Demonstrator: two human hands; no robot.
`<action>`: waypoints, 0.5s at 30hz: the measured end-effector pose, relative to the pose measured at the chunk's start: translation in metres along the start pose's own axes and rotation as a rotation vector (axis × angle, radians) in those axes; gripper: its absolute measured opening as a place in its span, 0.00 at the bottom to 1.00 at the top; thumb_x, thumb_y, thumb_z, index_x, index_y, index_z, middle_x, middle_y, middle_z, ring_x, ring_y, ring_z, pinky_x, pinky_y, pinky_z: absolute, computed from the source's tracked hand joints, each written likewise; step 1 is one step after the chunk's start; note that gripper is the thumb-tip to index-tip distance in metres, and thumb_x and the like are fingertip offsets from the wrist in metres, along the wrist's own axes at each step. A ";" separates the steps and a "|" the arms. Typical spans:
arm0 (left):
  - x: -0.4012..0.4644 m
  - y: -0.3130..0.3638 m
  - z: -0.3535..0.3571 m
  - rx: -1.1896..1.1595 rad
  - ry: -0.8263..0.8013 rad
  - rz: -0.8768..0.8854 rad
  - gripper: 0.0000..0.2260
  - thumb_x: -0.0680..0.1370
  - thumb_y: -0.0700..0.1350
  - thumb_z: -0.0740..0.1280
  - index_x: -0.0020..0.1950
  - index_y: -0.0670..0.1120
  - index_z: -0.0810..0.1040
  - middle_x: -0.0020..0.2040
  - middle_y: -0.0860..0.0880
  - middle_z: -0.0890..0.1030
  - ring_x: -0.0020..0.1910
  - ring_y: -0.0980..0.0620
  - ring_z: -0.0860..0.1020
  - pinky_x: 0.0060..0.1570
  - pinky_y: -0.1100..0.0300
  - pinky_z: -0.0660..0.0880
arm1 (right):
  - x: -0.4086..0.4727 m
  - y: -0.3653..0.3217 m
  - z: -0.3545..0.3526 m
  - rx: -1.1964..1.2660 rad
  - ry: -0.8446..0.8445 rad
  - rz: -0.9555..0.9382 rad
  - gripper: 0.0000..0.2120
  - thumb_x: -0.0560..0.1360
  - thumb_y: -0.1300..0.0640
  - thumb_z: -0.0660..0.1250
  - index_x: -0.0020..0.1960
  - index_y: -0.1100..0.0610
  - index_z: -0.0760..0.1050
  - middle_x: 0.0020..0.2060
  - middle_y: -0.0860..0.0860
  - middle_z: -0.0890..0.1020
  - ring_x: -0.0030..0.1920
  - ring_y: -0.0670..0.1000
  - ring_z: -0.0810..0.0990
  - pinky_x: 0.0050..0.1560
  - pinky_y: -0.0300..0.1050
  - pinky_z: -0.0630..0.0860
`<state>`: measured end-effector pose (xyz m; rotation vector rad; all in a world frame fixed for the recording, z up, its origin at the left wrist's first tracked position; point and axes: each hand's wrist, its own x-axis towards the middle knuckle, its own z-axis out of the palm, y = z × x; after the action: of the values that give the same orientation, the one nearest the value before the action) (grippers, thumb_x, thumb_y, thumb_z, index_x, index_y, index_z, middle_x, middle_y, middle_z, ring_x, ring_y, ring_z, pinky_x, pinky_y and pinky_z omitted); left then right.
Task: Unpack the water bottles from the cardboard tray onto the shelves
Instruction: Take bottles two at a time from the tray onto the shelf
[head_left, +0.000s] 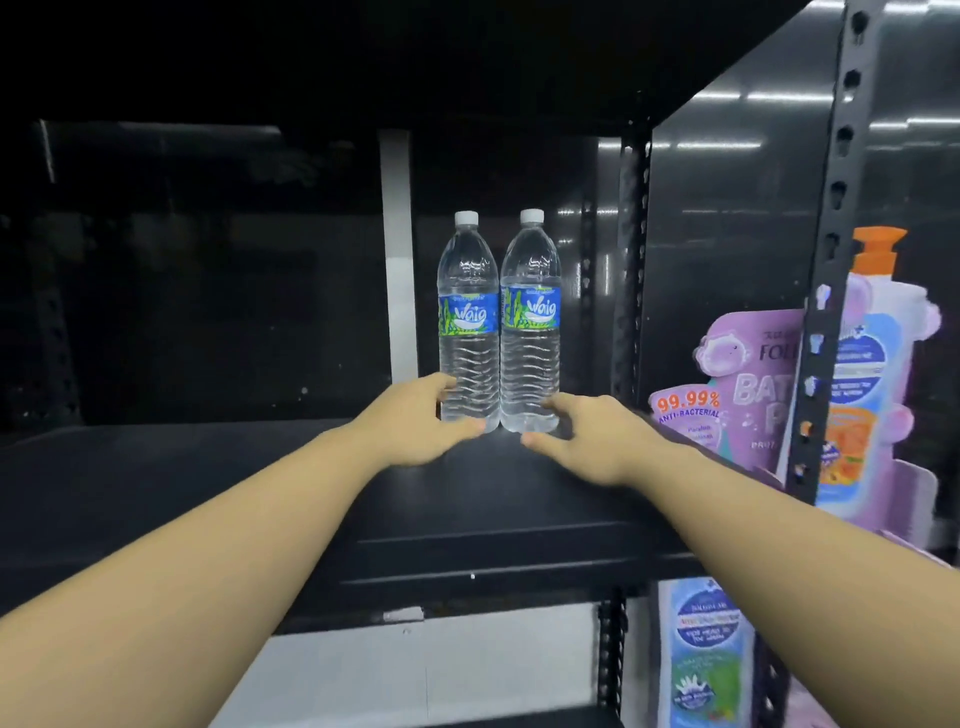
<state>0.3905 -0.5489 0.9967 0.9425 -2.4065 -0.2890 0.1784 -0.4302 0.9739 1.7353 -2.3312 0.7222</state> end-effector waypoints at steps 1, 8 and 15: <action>-0.013 0.006 -0.001 0.023 0.010 0.023 0.33 0.78 0.62 0.71 0.79 0.50 0.69 0.76 0.52 0.75 0.75 0.52 0.72 0.66 0.63 0.65 | -0.012 -0.003 -0.001 -0.003 0.004 -0.021 0.35 0.77 0.31 0.65 0.76 0.50 0.70 0.71 0.51 0.79 0.71 0.56 0.76 0.70 0.53 0.72; -0.112 0.034 0.029 0.140 0.059 0.053 0.32 0.80 0.66 0.64 0.80 0.53 0.68 0.79 0.53 0.70 0.75 0.51 0.71 0.74 0.52 0.67 | -0.110 -0.001 -0.004 0.075 0.180 -0.165 0.30 0.79 0.35 0.65 0.75 0.51 0.73 0.71 0.50 0.77 0.72 0.49 0.72 0.68 0.47 0.73; -0.216 0.064 0.107 0.223 0.146 0.153 0.28 0.81 0.59 0.66 0.80 0.50 0.69 0.80 0.53 0.67 0.80 0.53 0.62 0.79 0.58 0.55 | -0.225 0.041 0.043 0.167 0.130 -0.249 0.23 0.80 0.43 0.68 0.71 0.51 0.76 0.65 0.45 0.80 0.69 0.46 0.73 0.66 0.47 0.75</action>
<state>0.4274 -0.3547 0.8447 0.8355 -2.3916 0.1042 0.2192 -0.2467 0.8360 1.9364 -1.9744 0.9734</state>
